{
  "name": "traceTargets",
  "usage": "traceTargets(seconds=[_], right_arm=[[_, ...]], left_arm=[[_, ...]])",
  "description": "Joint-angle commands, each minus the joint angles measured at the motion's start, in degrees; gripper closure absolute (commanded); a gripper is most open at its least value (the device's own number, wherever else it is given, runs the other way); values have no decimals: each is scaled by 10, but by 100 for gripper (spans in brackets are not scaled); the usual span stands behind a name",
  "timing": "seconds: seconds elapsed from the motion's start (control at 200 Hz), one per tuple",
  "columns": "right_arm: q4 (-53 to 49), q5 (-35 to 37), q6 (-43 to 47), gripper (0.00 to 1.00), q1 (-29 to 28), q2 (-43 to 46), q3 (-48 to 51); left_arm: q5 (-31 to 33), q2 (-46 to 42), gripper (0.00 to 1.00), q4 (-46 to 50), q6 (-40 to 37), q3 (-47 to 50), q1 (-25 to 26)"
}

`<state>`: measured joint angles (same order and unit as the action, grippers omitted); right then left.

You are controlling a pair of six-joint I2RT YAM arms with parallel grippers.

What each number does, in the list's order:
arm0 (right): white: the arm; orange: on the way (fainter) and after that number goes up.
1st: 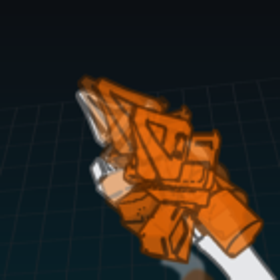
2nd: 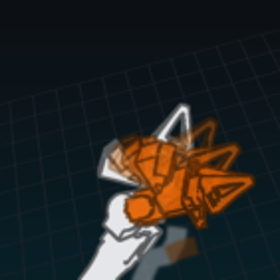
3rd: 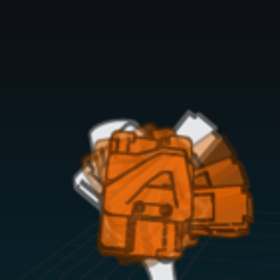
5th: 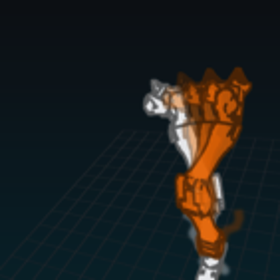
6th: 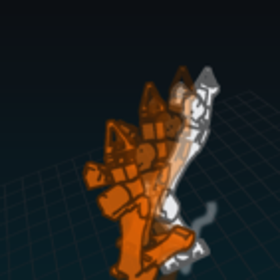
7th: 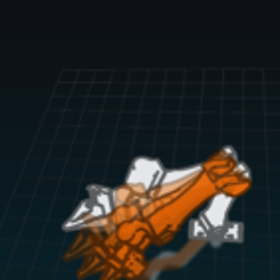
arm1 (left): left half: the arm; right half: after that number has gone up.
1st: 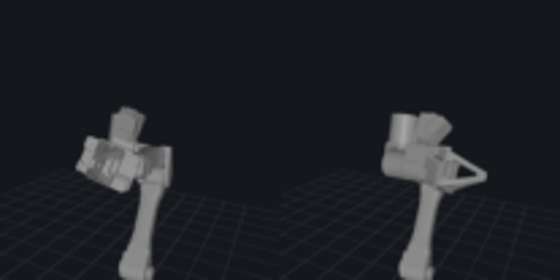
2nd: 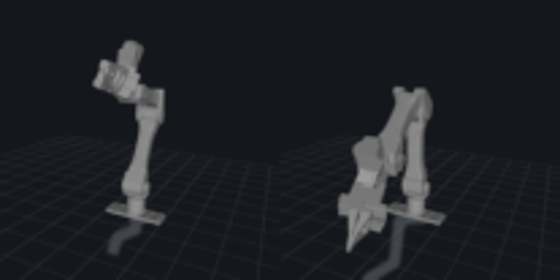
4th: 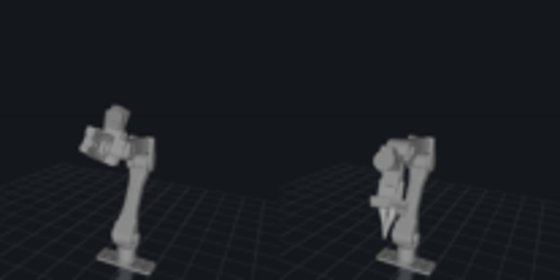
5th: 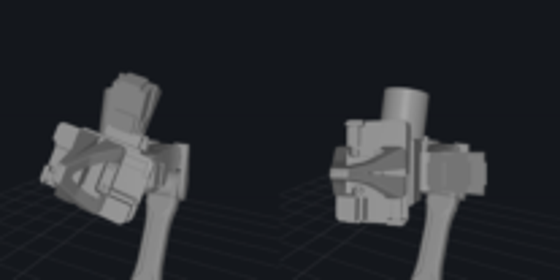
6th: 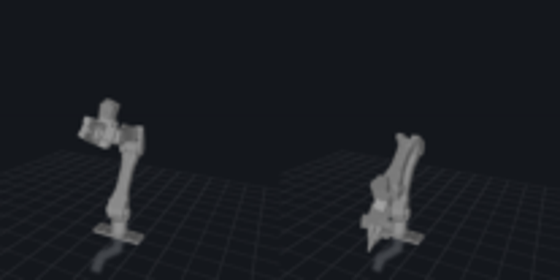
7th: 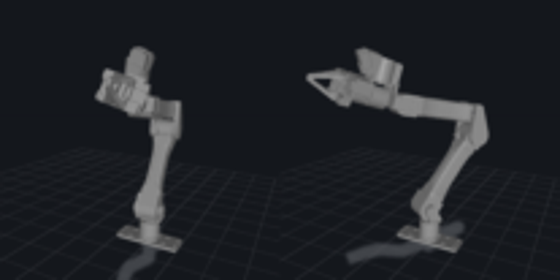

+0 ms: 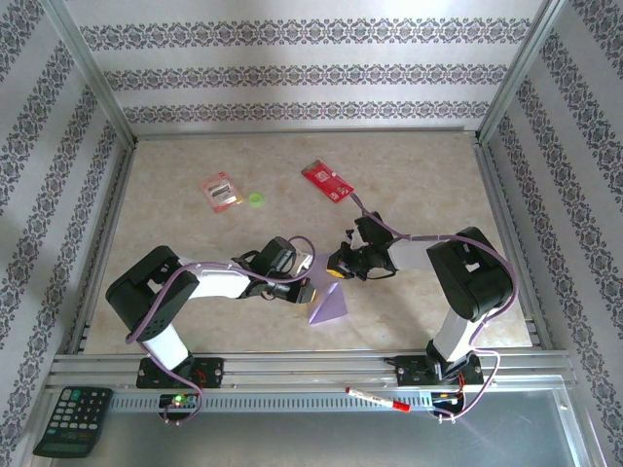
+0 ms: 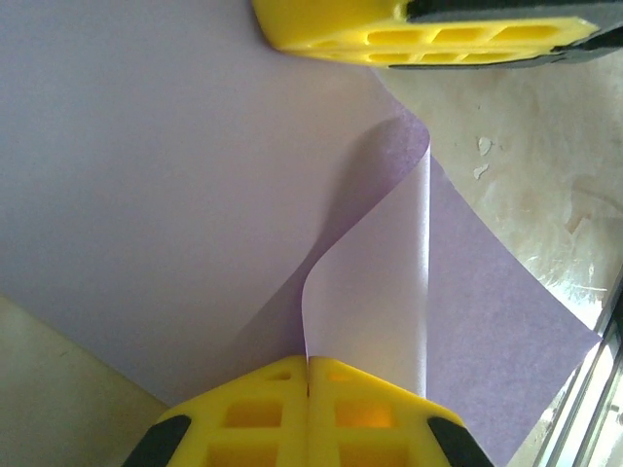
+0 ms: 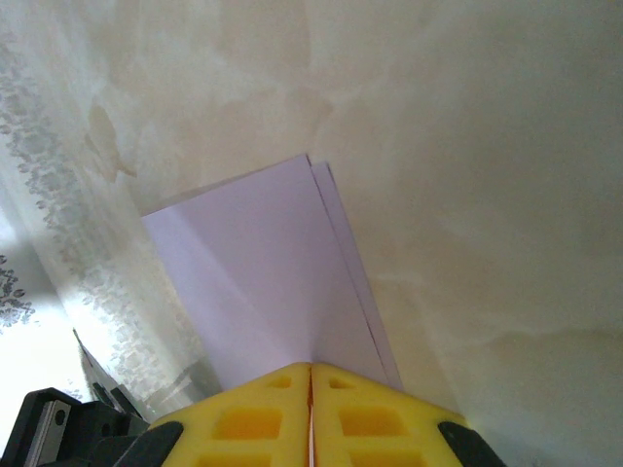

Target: Fold a paper plane with a square sheet of paper (pick it up from the middle)

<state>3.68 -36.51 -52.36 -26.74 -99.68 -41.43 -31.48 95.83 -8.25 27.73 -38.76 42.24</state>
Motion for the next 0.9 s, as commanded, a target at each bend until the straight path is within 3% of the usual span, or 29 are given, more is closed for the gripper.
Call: traceTargets(seconds=[0.0,0.894], right_arm=[[-8,17,-5,91,-6,-20,17],[-5,16,-6,90,-6,-19,15]], left_arm=[[3,-12,97,4,4,3,-12],[4,20,100,19,1,6,-10]])
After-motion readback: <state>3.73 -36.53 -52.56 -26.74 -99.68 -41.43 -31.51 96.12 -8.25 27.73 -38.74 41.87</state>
